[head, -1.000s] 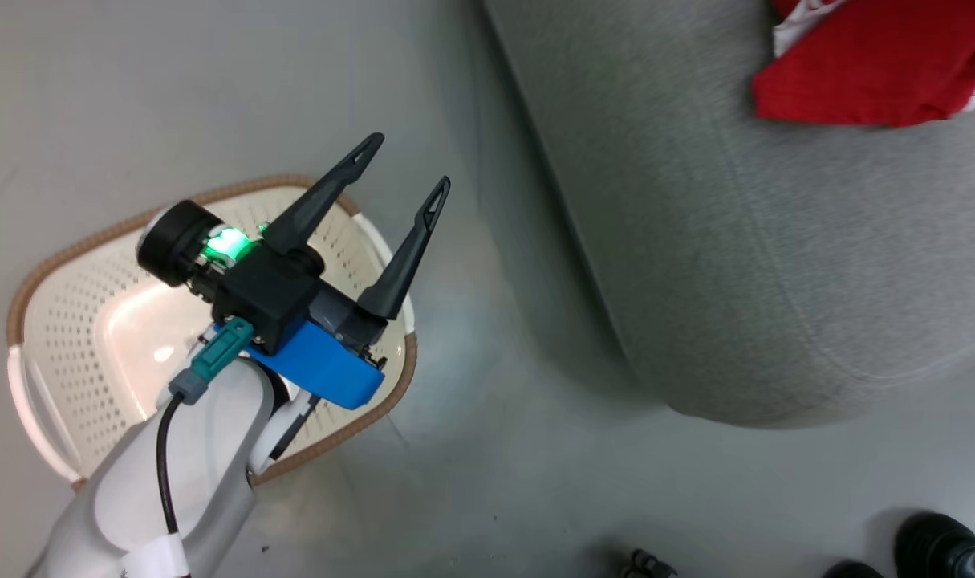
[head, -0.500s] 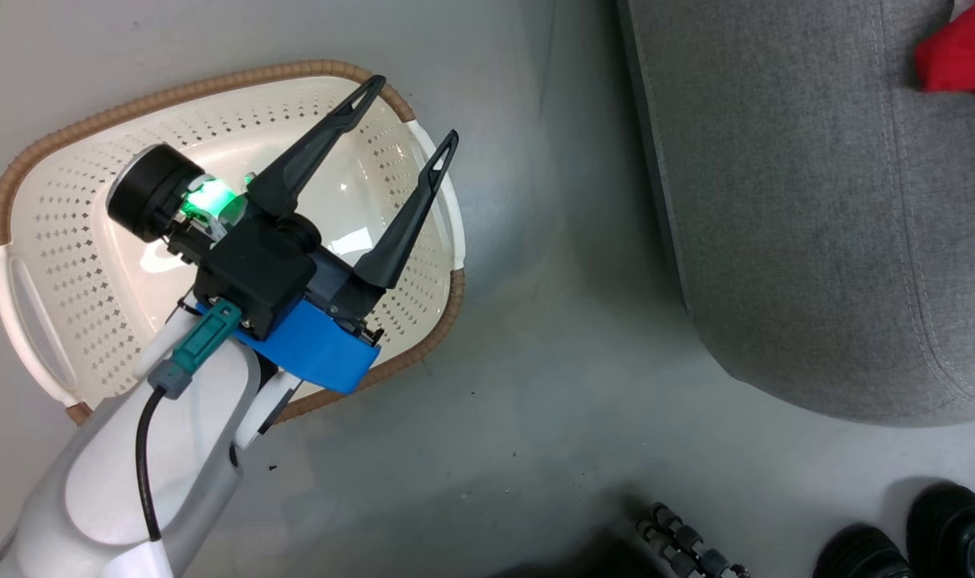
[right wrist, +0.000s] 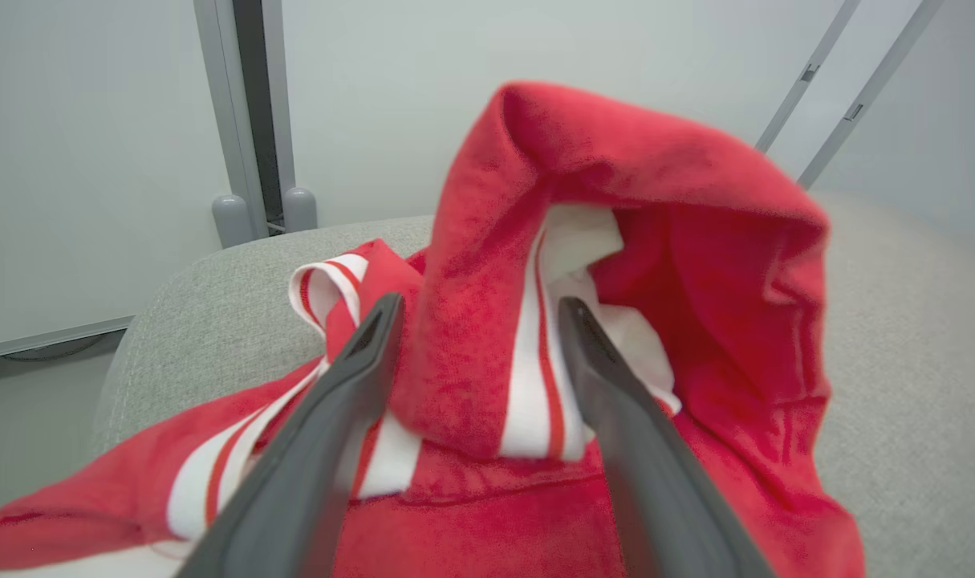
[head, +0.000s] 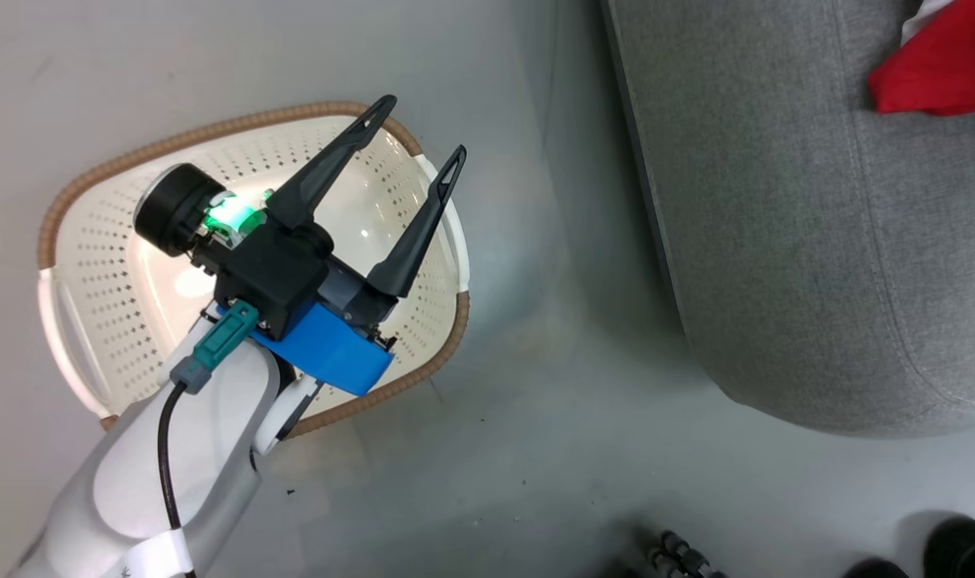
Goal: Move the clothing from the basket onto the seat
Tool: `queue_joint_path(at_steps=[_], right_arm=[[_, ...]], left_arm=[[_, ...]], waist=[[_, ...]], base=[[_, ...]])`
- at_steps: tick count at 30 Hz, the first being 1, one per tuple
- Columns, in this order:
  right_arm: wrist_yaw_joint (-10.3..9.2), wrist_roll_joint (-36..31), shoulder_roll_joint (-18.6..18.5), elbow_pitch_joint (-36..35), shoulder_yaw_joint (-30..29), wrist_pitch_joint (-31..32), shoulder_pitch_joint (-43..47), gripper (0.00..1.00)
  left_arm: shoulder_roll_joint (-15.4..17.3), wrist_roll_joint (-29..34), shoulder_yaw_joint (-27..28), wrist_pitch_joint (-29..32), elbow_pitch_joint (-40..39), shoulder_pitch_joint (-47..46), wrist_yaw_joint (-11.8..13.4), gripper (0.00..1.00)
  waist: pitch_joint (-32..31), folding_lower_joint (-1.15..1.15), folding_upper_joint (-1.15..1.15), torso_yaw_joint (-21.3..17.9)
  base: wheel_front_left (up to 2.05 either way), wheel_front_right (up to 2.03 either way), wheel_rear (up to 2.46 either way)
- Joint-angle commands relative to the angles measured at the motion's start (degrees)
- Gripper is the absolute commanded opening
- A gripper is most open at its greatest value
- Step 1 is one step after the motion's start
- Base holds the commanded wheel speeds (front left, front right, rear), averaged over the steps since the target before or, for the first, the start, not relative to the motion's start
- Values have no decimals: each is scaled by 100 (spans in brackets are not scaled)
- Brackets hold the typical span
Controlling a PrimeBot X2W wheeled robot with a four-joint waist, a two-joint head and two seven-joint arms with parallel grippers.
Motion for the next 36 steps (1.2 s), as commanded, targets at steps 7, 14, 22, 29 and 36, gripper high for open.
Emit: queue_joint_path(at_steps=[7,14,22,29,36], right_arm=[[1,-84,157,-50,465,-43,699,100],[1,-17,301,-146,952,-1,1554,100],[1,241,425,-592,1497,87,2709,100],[1,326,610,-1311,1700,135,3802,100],[1,85,907,-2179,1834,307,4711,100]], left_arm=[[-302,-216,29,-250,609,434,15,100],[-641,-424,276,-287,935,1162,-5,100],[-975,-645,764,-288,1140,2058,-63,100],[-1159,-650,1238,-286,1356,2462,-95,100],[-1285,-554,1799,-285,1619,2744,-109,100]], waist=[[-1085,0,0,246],[-2251,0,0,444],[-3297,0,0,718],[-3807,0,0,1073],[-4120,0,0,1447]], base=[[0,0,0],[0,0,0],[0,0,0],[0,0,0],[0,0,0]])
